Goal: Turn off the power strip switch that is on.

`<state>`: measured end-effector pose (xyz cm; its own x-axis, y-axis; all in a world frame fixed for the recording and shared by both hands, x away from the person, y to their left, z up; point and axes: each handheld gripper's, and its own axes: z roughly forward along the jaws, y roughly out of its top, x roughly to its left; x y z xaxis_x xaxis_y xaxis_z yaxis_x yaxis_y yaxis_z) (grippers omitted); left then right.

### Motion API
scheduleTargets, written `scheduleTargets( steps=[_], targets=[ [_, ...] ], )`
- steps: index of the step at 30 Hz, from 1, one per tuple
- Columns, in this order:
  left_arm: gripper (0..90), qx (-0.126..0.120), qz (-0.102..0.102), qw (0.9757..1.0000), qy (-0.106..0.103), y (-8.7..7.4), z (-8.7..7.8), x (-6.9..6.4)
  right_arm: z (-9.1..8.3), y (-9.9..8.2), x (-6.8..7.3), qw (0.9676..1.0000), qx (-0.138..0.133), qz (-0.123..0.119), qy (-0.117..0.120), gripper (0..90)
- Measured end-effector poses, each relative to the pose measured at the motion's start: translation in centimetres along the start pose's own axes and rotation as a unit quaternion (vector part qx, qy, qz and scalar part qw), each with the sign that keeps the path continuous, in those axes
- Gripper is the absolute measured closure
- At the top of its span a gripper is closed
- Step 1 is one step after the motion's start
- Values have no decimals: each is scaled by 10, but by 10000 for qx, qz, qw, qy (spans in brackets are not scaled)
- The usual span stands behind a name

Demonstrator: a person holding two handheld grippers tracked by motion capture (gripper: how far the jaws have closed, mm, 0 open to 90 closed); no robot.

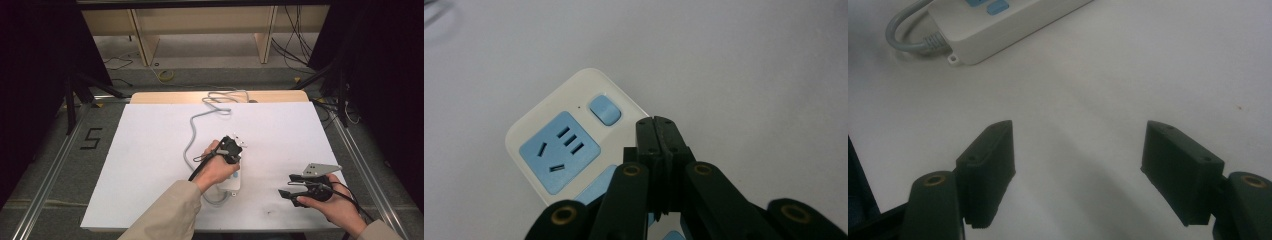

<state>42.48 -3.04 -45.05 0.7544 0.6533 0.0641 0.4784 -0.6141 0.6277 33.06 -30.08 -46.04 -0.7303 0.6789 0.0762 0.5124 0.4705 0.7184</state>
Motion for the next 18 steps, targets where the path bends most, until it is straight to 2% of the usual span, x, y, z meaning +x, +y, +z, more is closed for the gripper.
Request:
scheduleTargets(
  steps=[6, 9, 12, 18],
  targets=[
    [900, 4, 10, 10000, 58, 1, 1, -2, 0, 0, 0, 10000, -9, -2, -7, 296],
    [900, 81, 124, 9998, 124, 2, 0, -4, 0, 0, 0, 10000, -3, 0, -1, 296],
    [900, 99, 153, 9997, 159, 3, 0, -5, 0, 0, 0, 10000, -5, 0, -1, 296],
    [900, 105, 92, 9998, 136, 3, 1, -4, 0, 0, 1, 10000, -10, 3, -7, 296]
  ],
)
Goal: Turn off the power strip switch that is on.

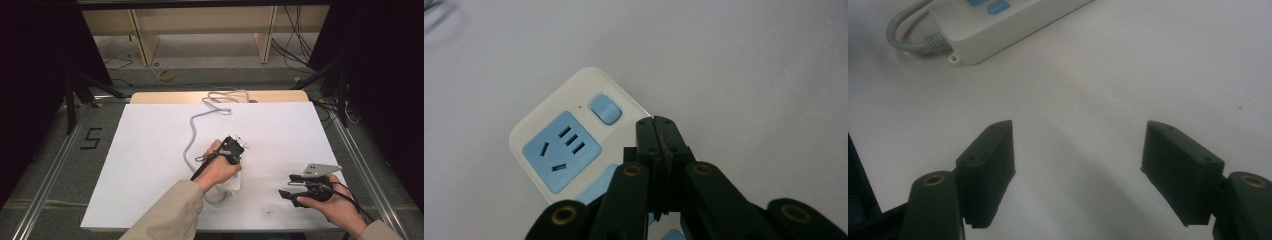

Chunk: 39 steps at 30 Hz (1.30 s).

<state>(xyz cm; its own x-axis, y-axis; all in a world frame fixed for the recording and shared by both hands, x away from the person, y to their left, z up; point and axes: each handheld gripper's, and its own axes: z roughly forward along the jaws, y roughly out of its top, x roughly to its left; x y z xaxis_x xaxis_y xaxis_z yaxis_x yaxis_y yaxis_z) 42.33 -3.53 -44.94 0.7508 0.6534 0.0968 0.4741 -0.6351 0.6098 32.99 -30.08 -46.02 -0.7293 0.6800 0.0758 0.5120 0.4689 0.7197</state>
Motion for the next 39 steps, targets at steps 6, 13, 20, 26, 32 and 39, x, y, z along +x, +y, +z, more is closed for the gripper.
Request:
scheduleTargets(
  steps=[6, 13, 20, 26, 32, 39],
  targets=[
    [900, 42, -2, 10000, 44, 1, 0, -1, 0, 0, 0, 10000, -2, 2, 2, 295],
    [900, 87, 85, 9998, 180, 1, 1, -2, 0, 0, 1, 10000, 4, 1, 6, 295],
    [900, 90, 73, 9998, 143, 1, 1, -1, 0, 0, 1, 10000, 13, 0, 22, 295],
    [900, 118, 127, 9997, 184, 2, 1, -1, 0, 0, 1, 10000, 9, -3, 20, 295],
    [900, 142, 122, 9996, 188, 2, 1, -2, 0, 0, 1, 10000, 13, 2, 24, 295],
    [900, 145, 123, 9996, 207, 3, 1, -2, 0, 0, 1, 10000, 11, -6, 23, 295]
  ],
)
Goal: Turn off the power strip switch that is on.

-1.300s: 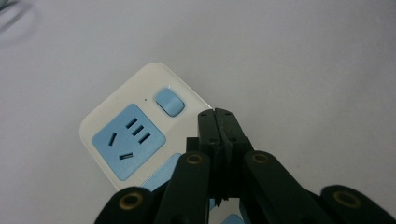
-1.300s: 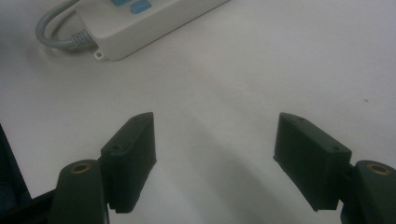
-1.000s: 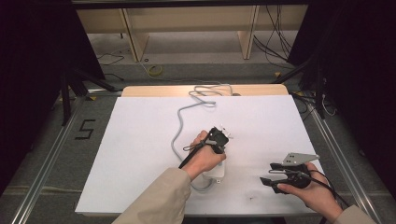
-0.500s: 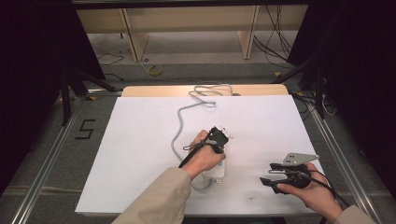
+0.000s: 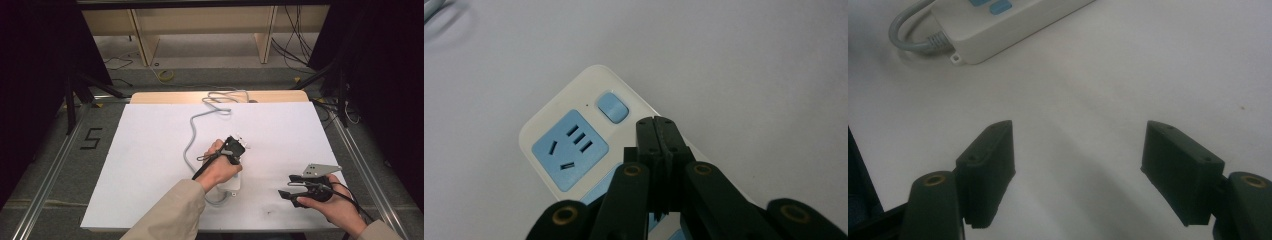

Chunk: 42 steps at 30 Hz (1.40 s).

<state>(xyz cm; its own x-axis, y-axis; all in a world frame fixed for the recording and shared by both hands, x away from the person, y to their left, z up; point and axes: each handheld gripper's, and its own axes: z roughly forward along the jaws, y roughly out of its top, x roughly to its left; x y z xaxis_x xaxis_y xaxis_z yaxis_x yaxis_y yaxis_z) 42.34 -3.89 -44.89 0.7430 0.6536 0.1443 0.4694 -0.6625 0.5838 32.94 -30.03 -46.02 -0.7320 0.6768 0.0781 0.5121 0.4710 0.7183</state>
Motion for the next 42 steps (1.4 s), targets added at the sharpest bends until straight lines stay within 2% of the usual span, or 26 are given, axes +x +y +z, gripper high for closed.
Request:
scheduleTargets(
  steps=[6, 11, 21, 31, 36, 37, 38, 40, 41, 42],
  targets=[
    [900, -15, -113, 9999, -117, 0, -1, 3, 0, 0, 0, 10000, -11, -4, 5, 296],
    [900, 4, -93, 9998, -165, 1, -2, 2, 0, 0, 0, 10000, -12, -4, 18, 296],
    [900, 43, 6, 9999, -161, 3, -1, -3, 0, 0, 0, 10000, 5, -10, 22, 296],
    [900, 54, -126, 9997, -195, 3, -1, -2, -1, -1, 0, 10000, -13, 1, 26, 296],
    [900, 81, -160, 9997, -170, 4, 0, -2, 0, -1, 0, 10000, -2, -17, 29, 296],
    [900, 98, -173, 9997, -133, 3, 0, -2, 0, -1, 0, 10000, 4, -11, 28, 296],
    [900, 114, -72, 9999, 51, 3, 1, -2, 0, -1, 0, 10000, 5, -9, 28, 296],
    [900, 100, -46, 9999, -40, 2, 0, 0, 0, -1, 0, 10000, 3, 3, 30, 296],
    [900, 22, -276, 9992, -284, 1, 0, 3, 0, -1, 0, 10000, 5, 4, 31, 296],
    [900, 18, -398, 9981, -466, 1, 0, 3, 0, -1, 0, 10000, 5, 3, 38, 296]
  ],
)
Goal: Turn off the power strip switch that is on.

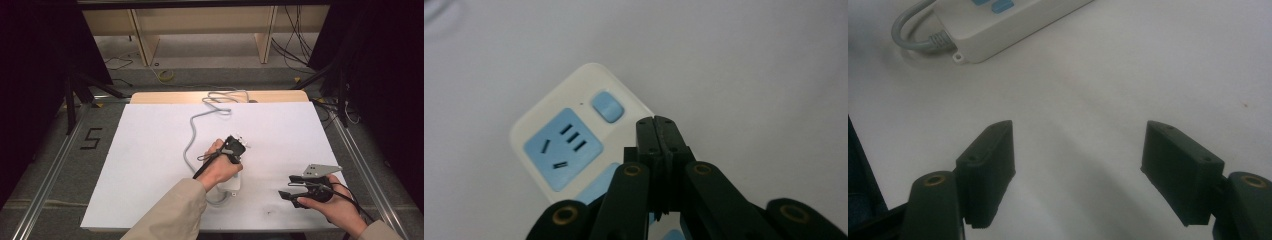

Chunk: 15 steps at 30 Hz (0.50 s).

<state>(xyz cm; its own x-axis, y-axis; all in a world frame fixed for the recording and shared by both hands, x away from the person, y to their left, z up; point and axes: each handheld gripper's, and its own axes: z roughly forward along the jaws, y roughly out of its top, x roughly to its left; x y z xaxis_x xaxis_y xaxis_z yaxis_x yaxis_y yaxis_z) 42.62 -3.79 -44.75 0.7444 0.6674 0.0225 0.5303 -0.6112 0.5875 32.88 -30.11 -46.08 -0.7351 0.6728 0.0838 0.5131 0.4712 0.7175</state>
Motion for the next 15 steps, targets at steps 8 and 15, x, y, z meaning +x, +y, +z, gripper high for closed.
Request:
scheduleTargets(
  steps=[8, 15],
  targets=[
    [900, 64, 234, 9996, 172, 1, 0, -5, 0, 0, 0, 10000, 7, 0, -4, 296],
    [900, 76, 212, 9996, 165, 1, 0, -5, -1, 0, 0, 10000, 6, -16, 8, 296]
  ],
)
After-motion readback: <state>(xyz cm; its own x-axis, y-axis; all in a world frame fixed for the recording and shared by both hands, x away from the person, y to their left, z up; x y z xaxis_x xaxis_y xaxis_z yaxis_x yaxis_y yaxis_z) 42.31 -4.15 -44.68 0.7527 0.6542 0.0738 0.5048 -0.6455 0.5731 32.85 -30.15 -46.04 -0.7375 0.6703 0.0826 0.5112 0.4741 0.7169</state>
